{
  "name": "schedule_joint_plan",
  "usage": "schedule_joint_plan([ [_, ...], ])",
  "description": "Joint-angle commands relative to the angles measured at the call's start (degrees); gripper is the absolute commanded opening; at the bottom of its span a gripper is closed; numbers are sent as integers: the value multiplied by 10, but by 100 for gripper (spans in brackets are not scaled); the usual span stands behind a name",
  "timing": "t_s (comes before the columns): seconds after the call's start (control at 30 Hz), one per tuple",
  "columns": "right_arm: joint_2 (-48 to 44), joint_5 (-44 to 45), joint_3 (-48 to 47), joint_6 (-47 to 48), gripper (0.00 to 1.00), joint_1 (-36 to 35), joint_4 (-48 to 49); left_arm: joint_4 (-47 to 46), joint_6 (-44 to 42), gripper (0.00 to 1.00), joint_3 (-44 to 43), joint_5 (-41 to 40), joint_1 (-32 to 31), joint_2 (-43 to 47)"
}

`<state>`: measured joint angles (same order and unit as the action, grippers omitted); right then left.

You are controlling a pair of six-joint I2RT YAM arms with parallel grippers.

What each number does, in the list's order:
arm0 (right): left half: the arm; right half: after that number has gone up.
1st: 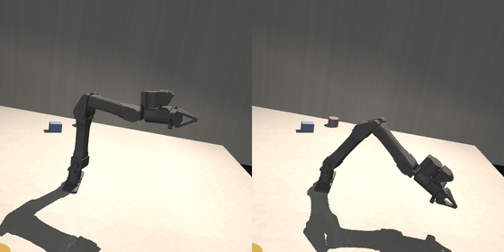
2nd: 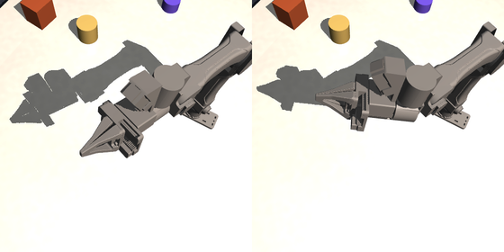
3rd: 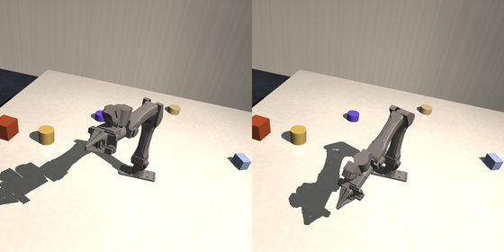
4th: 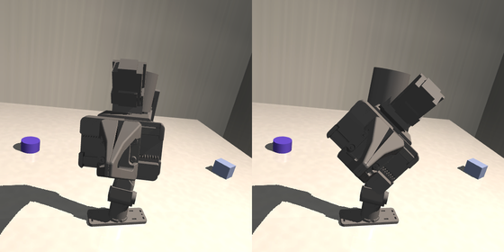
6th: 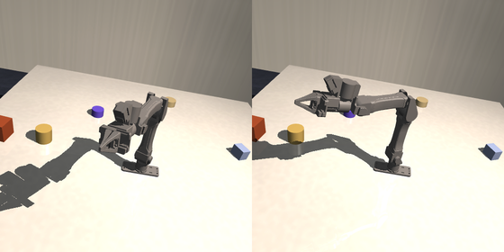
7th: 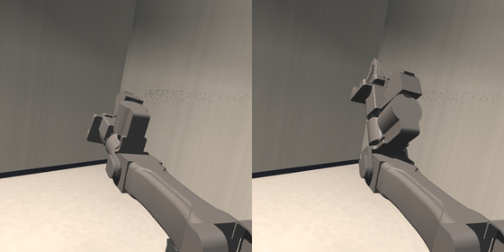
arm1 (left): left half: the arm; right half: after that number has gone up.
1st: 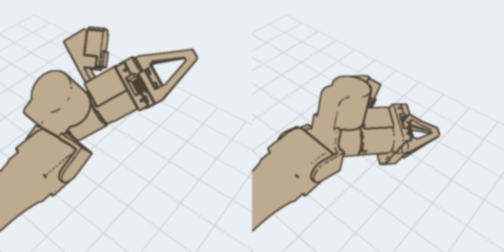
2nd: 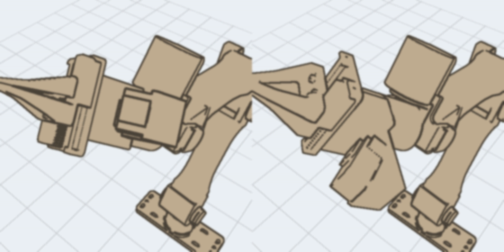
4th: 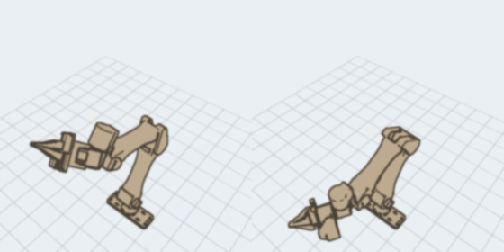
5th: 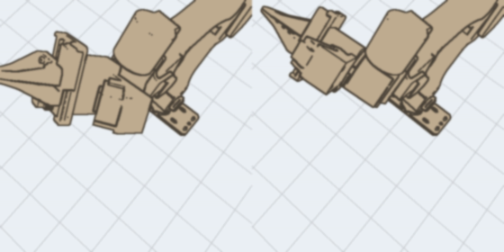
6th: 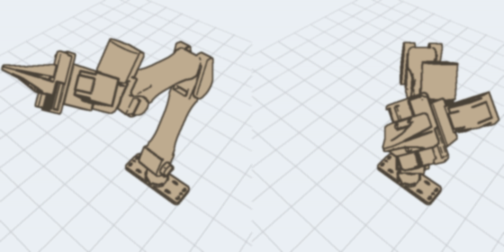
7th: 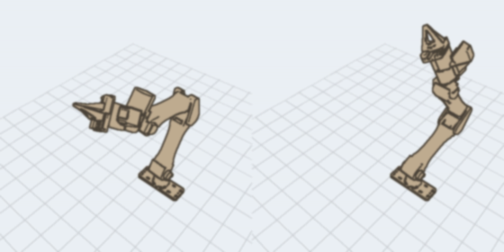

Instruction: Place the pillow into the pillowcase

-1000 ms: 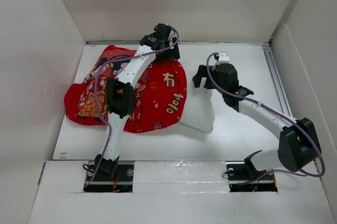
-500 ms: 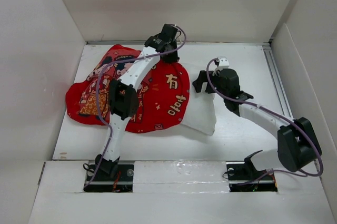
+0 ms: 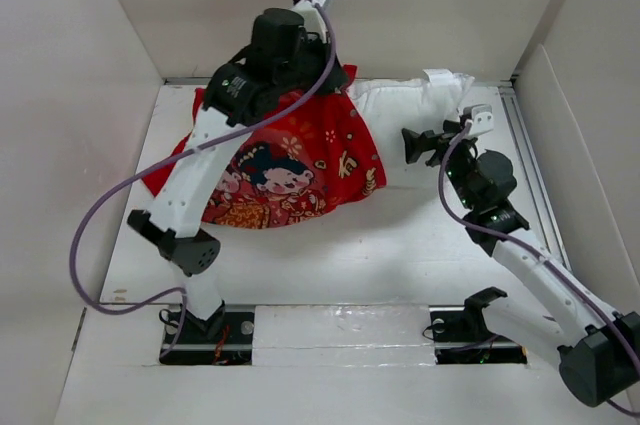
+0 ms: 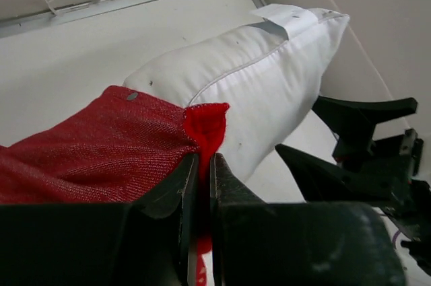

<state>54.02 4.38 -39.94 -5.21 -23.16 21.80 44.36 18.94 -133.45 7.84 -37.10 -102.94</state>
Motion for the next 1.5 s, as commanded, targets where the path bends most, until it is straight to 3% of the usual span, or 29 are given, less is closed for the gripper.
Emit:
schedule_joint_plan([
  [0.0,-17,-59,-28,55,100,-1,19,-42,-28,0,31,53,3,48],
  [0.13,-68,-156,-67,82,100,-7,-58,-56,-41,0,92,53,3,74],
  [0.3,-91,-69,-106,107,100,-34,-133,-81,-41,0,126,78,3,79],
  [0.43,-80,-81,-112,93,100,-34,-140,-86,-35,0,131,97,3,74],
  [0.6,56,-94,-152,116,100,-40,-191,-93,-29,0,138,118,3,79],
  [0.67,100,-74,-134,116,100,-47,-125,-93,-23,0,133,125,3,84],
  [0.73,138,-74,-134,116,100,-47,-120,-93,-17,0,128,126,3,90],
  [0.87,206,-201,-140,104,100,-58,-107,-98,-10,0,122,126,3,104],
  [0.9,217,-242,-129,83,89,-58,-56,-98,-5,0,116,126,3,104],
  [0.93,217,-279,-121,68,62,-58,-34,-98,-5,0,110,132,3,90],
  [0.97,225,-343,-114,22,1,-58,5,-98,1,0,94,137,3,70],
  [1.0,225,-357,-114,21,0,-58,5,-91,1,0,83,137,3,70],
  [1.13,192,-461,-73,-115,0,-77,214,-66,13,0,-5,150,-6,3],
  [1.2,178,-501,-68,-169,0,-77,290,-42,7,0,-111,106,-43,-51],
  [1.27,165,-520,-68,-237,0,-77,376,-24,7,0,-171,111,-52,-83],
  [1.37,150,-553,-85,-305,0,-65,441,-81,31,0,-126,128,-52,-74],
  [1.47,102,-551,-91,-311,0,-51,426,-99,47,0,-104,170,-73,-74],
])
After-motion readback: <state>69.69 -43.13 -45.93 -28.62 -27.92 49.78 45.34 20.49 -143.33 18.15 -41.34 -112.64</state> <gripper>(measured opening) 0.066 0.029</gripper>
